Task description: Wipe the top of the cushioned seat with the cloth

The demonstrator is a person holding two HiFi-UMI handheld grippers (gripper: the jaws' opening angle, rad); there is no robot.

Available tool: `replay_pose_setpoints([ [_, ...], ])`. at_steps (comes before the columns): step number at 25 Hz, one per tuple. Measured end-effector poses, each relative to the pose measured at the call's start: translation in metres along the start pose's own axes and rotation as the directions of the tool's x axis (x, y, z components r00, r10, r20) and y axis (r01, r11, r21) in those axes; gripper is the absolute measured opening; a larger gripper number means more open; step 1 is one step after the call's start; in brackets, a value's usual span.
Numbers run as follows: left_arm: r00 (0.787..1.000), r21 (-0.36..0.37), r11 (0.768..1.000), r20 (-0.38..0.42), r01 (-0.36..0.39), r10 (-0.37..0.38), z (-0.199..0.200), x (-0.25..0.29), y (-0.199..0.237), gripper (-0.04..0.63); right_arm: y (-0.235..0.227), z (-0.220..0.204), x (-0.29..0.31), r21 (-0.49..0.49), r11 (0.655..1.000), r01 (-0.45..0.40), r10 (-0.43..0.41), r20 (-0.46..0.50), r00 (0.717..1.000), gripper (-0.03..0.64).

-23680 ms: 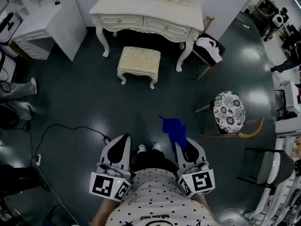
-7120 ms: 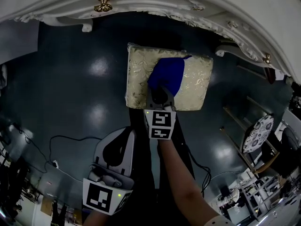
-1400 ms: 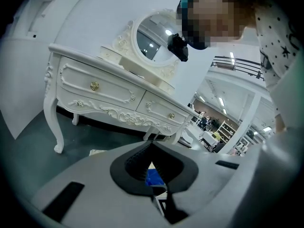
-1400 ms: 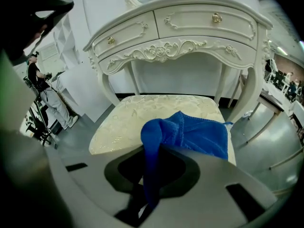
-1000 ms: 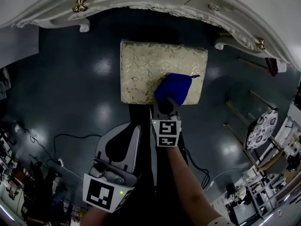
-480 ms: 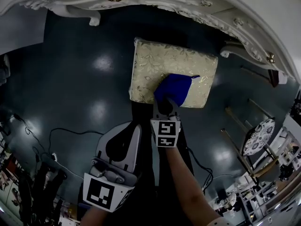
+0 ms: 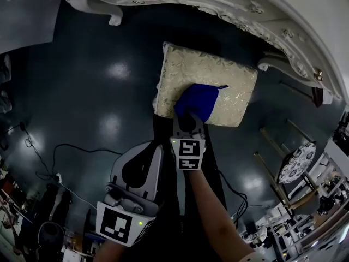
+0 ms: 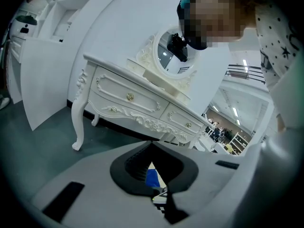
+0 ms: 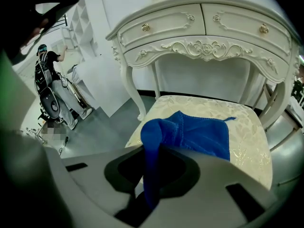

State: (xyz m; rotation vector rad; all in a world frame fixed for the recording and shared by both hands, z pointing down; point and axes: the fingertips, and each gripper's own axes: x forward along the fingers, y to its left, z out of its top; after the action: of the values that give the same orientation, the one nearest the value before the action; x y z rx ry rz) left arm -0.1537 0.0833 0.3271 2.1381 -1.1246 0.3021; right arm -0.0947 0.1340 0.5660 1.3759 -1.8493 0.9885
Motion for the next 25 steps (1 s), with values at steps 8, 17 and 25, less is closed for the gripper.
replay_pose_setpoints([
  [8, 1.000, -0.021, 1.000, 0.001, -0.022, 0.022, -0.001, -0.007, 0.010, 0.011, 0.020, 0.006, 0.006, -0.008, 1.000, -0.025, 0.025, 0.002, 1.000, 0.064],
  [17, 0.999, -0.045, 0.998, 0.020, -0.049, 0.050, 0.004, -0.012, 0.023, 0.009, 0.045, 0.013, 0.015, -0.033, 0.997, -0.075, 0.075, 0.000, 0.997, 0.064],
  [25, 0.997, -0.065, 0.996, 0.024, -0.067, 0.068, 0.004, -0.016, 0.032, 0.011, 0.063, 0.016, 0.024, -0.057, 0.991, -0.118, 0.118, -0.013, 0.993, 0.064],
])
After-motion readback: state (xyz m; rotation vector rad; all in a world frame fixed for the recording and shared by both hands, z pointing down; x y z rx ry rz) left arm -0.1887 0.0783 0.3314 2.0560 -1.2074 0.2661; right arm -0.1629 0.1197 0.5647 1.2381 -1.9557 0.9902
